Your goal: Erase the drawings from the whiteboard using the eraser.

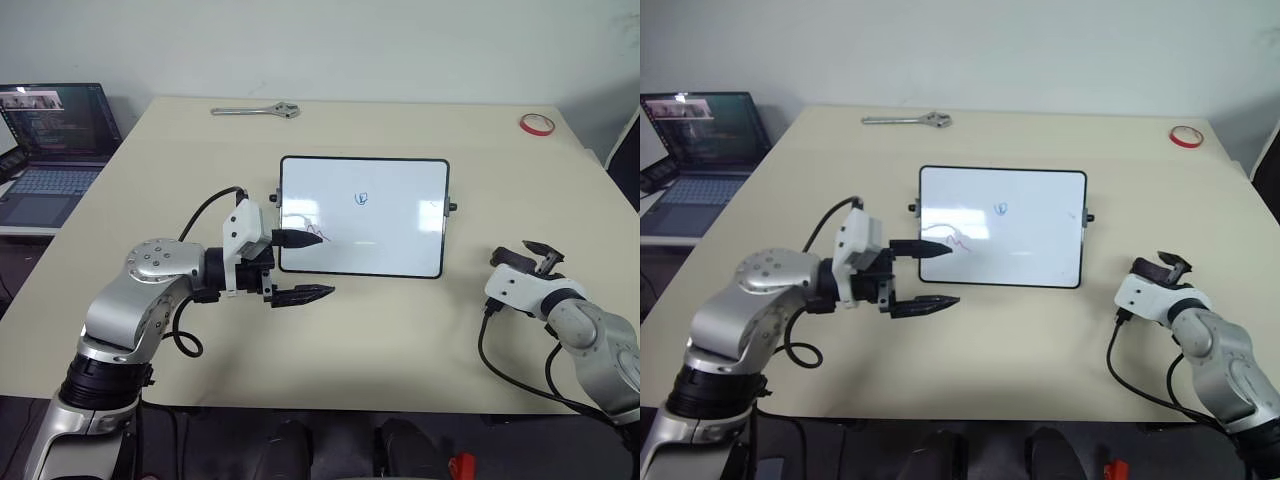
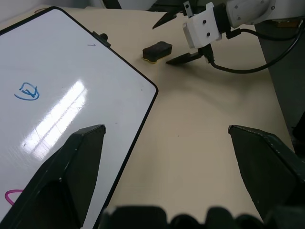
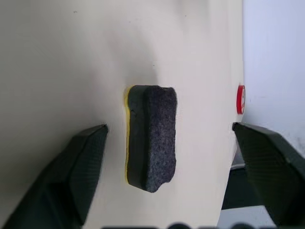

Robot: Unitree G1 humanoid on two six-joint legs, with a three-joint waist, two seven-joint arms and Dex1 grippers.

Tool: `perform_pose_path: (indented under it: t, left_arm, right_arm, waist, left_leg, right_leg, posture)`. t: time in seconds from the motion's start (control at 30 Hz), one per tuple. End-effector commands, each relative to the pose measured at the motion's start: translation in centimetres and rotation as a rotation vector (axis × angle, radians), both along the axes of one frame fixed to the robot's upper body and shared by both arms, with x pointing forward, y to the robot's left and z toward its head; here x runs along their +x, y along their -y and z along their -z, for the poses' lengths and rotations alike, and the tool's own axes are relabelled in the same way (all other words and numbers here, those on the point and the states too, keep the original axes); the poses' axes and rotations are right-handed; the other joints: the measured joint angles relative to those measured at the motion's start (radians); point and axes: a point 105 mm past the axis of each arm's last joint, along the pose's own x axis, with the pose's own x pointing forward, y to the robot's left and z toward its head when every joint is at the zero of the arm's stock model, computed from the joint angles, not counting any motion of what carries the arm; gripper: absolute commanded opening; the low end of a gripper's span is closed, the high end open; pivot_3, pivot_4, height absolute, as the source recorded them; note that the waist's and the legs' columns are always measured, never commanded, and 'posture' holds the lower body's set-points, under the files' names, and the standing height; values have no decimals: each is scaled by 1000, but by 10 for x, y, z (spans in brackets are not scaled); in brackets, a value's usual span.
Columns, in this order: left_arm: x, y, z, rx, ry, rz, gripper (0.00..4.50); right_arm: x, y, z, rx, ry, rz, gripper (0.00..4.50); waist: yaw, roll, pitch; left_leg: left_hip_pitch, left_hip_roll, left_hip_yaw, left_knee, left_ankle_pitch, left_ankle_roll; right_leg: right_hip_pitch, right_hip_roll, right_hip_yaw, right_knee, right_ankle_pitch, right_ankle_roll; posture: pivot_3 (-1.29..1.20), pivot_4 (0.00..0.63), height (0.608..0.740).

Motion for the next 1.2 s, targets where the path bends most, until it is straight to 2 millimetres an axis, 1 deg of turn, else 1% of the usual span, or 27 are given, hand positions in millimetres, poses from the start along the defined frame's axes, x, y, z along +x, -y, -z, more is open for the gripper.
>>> perform_pose_path:
  t: [0.03,0.07,0.13,0.2,0.3,0.43,0.6,0.7,0.87,0.97,1.07,1.2]
  left_arm:
    - [-1,2,-9,-7,46,12,4500]
    - [-1,2,-9,-7,46,11,4500]
    - [0,2,-9,-7,47,9,4500]
    - [0,3,-9,-8,48,8,4500]
    - [1,3,-9,-8,51,8,4500]
    - [1,2,-10,-8,55,6,4500]
    - [1,2,-11,-6,59,3,4500]
    - [1,1,-11,-6,61,0,4500]
    - [1,0,-12,-4,64,-3,4500]
    - [1,0,-12,-4,65,-3,4500]
    - [1,0,-13,-4,66,-3,4500]
    - [2,0,-14,-5,70,-10,4500]
  right_arm:
    - [-11,-23,1,252,-90,-25,4465]
    - [-12,-27,0,315,-104,-28,4465]
    - [-10,-26,-11,282,-55,-42,4465]
    - [-7,-24,-16,284,-41,-38,4465]
    - [-3,-26,-13,369,-65,-17,4465]
    - [6,-15,-9,409,-67,64,4465]
    - [14,-5,5,498,-101,162,4465]
    - [18,4,9,514,-99,205,4465]
    - [25,10,11,522,-106,224,4465]
    - [28,15,13,523,-114,238,3847]
    - [29,20,16,537,-136,257,2891]
    - [28,26,13,559,-138,269,1493]
  waist:
    - [0,0,0]
    - [0,0,0]
    - [-1,0,0]
    - [1,0,0]
    - [1,0,0]
    - [1,0,0]
    - [0,0,0]
    - [0,0,0]
    - [1,-1,-1]
    - [1,-1,-1]
    - [4,-2,-1]
    - [5,-2,-1]
  left_leg:
    - [0,0,0,0,0,0]
    - [0,1,-1,0,0,0]
    - [1,1,-1,0,0,0]
    - [1,-1,-1,1,0,0]
    - [1,-1,-1,1,0,0]
    - [1,-1,-1,1,0,0]
    - [1,-1,-1,1,0,0]
    - [2,-1,-1,2,0,0]
    - [3,-1,-1,4,0,0]
    - [3,-1,-1,6,0,0]
    - [2,-1,-1,8,0,0]
    - [1,-2,-2,10,0,1]
  right_leg:
    - [0,0,0,0,0,0]
    - [0,0,0,0,0,0]
    - [0,0,0,1,0,0]
    - [0,0,0,2,0,0]
    - [0,0,0,2,0,0]
    - [0,0,0,3,0,0]
    - [0,0,0,3,0,0]
    - [0,0,0,5,0,0]
    - [1,0,0,7,0,0]
    - [1,0,0,9,0,0]
    - [1,0,0,10,0,0]
    - [3,0,0,10,0,0]
  posture:
    - [0,150,740]
    - [0,150,740]
    - [0,150,740]
    - [0,150,740]
    - [0,150,740]
    - [0,150,740]
    - [0,150,740]
    - [0,150,740]
    - [0,150,740]
    - [0,150,740]
    - [0,150,740]
    - [0,150,740]
